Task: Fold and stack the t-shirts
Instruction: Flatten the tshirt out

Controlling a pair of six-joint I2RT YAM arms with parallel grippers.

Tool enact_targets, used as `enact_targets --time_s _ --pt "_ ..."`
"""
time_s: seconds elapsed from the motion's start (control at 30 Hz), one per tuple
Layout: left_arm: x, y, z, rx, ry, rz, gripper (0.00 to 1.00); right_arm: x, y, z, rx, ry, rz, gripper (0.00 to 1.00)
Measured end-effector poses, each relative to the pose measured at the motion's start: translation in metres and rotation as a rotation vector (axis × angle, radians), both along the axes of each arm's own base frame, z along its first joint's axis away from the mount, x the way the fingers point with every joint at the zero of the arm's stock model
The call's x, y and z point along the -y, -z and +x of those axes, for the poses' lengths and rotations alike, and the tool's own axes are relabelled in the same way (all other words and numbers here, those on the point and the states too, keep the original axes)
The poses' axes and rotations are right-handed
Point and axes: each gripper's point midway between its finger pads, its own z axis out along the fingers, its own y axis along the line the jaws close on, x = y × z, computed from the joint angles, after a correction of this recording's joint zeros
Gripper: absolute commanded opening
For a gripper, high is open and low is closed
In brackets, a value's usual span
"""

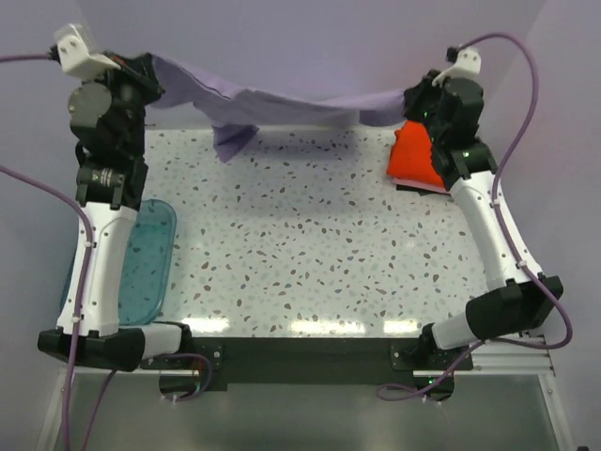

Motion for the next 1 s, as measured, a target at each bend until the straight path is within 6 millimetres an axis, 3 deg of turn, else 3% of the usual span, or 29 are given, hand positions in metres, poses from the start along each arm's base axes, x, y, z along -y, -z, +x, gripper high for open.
enact_targets --time_s 0.1,0.17,0.2,0.27,0.3,0.33,0.43,0.53,0.63,0.67,0.77,0.8,0.9,1.0 --pt "0.0 0.099 -0.001 -0.191 0.004 -0.043 0.0 0.002 0.106 -0.016 -0.213 0.002 -0.002 0.0" --pt "0.001 0.183 -0.008 -0.365 0.002 -0.084 0.0 0.002 0.182 -0.034 -0.373 0.001 -0.004 0.0" --pt "0.001 0.226 -0.015 -0.445 -0.002 -0.114 0.0 0.003 0.22 -0.047 -0.461 -0.001 -0.004 0.0" --pt "-0.001 0.305 -0.039 -0.605 -0.021 -0.166 0.0 0.005 0.274 -0.075 -0.599 -0.004 -0.008 0.0" --pt "-0.002 0.347 -0.057 -0.695 -0.037 -0.192 0.0 0.006 0.295 -0.092 -0.662 -0.006 -0.01 0.0" --pt "-0.003 0.376 -0.071 -0.756 -0.049 -0.212 0.0 0.008 0.311 -0.107 -0.712 -0.01 -0.011 0.0" --pt "-0.005 0.456 -0.12 -0.926 -0.088 -0.271 0.0 0.011 0.329 -0.131 -0.777 -0.008 -0.018 0.0" --pt "-0.004 0.489 -0.138 -1.0 -0.104 -0.305 0.0 0.013 0.336 -0.137 -0.808 -0.008 -0.028 0.0" --pt "-0.001 0.501 -0.14 -1.034 -0.098 -0.325 0.0 0.014 0.349 -0.139 -0.851 -0.01 -0.046 0.05" --pt "0.0 0.502 -0.139 -1.038 -0.094 -0.327 0.0 0.014 0.358 -0.14 -0.882 -0.009 -0.056 0.24" --pt "0.003 0.505 -0.137 -1.048 -0.08 -0.33 0.0 0.015 0.372 -0.143 -0.93 -0.007 -0.067 0.6" --pt "0.004 0.505 -0.137 -1.049 -0.076 -0.331 0.0 0.015 0.376 -0.145 -0.946 -0.004 -0.068 0.66" --pt "0.005 0.502 -0.137 -1.045 -0.069 -0.33 0.0 0.019 0.38 -0.15 -0.976 0.013 -0.08 0.72" --pt "0.005 0.495 -0.137 -1.026 -0.063 -0.331 0.0 0.026 0.381 -0.154 -0.985 0.054 -0.086 0.68"
